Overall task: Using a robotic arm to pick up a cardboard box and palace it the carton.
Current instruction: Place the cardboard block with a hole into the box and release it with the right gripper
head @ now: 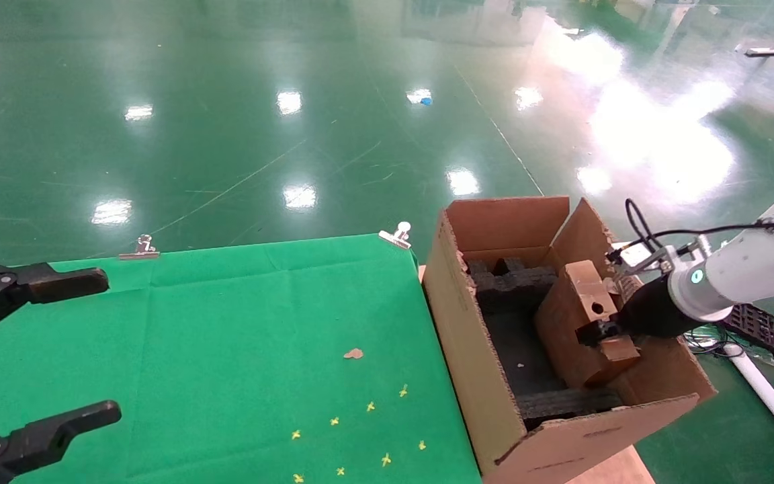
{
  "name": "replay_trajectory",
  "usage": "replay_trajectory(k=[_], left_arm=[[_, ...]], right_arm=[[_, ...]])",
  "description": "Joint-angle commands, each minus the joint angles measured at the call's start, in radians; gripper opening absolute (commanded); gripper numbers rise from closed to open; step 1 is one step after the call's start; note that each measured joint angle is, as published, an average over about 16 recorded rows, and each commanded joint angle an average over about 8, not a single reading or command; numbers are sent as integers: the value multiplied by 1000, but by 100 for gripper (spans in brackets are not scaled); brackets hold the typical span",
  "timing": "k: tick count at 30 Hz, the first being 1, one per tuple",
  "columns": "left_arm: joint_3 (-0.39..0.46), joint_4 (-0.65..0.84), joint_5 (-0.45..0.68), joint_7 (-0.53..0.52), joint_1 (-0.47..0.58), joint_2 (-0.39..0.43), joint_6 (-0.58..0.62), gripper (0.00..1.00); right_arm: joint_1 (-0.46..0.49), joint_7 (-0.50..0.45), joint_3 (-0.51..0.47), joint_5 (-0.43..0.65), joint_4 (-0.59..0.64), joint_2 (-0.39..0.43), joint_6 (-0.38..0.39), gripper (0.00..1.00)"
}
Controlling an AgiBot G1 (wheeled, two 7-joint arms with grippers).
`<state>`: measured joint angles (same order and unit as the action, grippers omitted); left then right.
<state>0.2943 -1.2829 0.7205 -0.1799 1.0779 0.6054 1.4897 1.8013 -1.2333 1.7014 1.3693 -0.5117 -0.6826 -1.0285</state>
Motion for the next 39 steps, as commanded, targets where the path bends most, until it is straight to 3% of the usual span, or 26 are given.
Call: replay_trajectory(k=[1,7,15,39], left_arm=[[0,0,0,0,0,0,0,100],[0,0,0,0,0,0,0,100],[1,0,-1,0,0,0,0,100],[2,0,-2,1,1,-1,-1,100]], right_arm=[[-26,4,1,1,11,-16,30,0],[-74,47,-14,-30,68,-52,67,1],[-93,113,-34,-70,151,-82,42,98],[-55,215,-51,-89,315,-143,-3,100]])
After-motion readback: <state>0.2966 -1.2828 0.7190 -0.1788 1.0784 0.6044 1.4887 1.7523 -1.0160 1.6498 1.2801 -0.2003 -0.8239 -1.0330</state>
